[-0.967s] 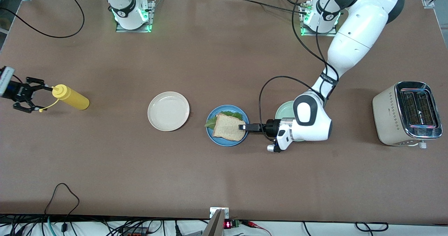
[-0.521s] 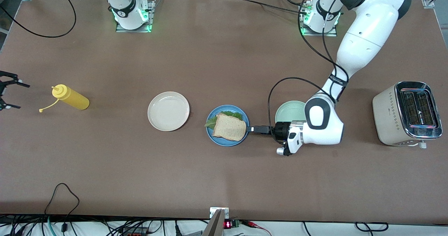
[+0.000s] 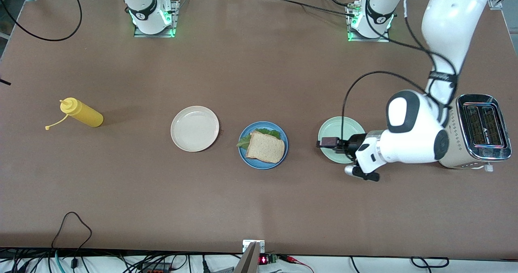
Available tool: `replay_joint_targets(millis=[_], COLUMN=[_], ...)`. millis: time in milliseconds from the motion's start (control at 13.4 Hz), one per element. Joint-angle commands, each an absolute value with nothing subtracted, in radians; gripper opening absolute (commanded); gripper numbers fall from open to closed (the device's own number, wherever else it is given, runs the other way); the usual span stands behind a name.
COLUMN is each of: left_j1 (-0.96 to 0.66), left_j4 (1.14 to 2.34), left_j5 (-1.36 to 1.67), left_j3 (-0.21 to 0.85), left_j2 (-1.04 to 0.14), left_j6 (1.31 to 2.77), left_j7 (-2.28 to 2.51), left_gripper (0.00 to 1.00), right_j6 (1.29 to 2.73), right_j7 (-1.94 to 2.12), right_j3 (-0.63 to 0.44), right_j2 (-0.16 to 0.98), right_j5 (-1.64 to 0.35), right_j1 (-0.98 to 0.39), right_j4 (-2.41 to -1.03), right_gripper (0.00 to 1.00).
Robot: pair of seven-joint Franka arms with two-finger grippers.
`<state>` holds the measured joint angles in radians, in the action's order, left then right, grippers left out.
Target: Make sandwich in blue plate with both arms
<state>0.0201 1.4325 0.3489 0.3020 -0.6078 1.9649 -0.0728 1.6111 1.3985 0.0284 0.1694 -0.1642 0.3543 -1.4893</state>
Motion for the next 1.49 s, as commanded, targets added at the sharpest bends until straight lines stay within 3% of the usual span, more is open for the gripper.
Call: replay_joint_targets(millis=[0,149,298,446,595,818,1190,1414], left_j1=[0.032,0.052,0.058,0.061,0.067,0.069,0.080,0.081], left_j4=[1.459,1.445,1.404,1.407,1.413,1.424,1.612,1.660], left_j5=[0.084,-0.017,-0.005,-0.012,-0.005,-0.003,-0.008,-0.009], left_j3=[0.276,0.240,0.184,0.144,0.077,0.075,0.083,0.084], left_j2=[-0.500,-0.438,-0.387,-0.315,-0.253,-0.174,-0.034,0.006], left_j6=[1.927,1.921,1.792,1.773,1.763,1.582,1.621,1.617], left_j7=[-0.040,-0.006,-0.002,0.002,0.000,0.001,0.049,0.054], left_gripper=[1.00,1.00,1.00,1.00,1.00,1.00,1.00,1.00], right_j6=[1.605,1.556,1.523,1.500,1.494,1.505,1.496,1.477], right_j7=[1.098,0.833,0.581,0.381,0.235,0.215,0.204,0.199], right_j3=[0.017,0.011,0.009,-0.023,-0.043,-0.048,-0.067,-0.150], right_j2=[0.094,0.078,0.066,0.063,0.066,0.071,0.046,0.015], right_j5=[-0.068,-0.031,0.007,0.025,0.026,0.020,0.038,0.035], right_j1=[0.192,0.085,0.011,-0.061,-0.097,-0.101,-0.118,-0.176], right_j4=[-1.534,-1.534,-1.534,-1.540,-1.546,-1.560,-1.598,-1.618], right_gripper=[1.00,1.00,1.00,1.00,1.00,1.00,1.00,1.00])
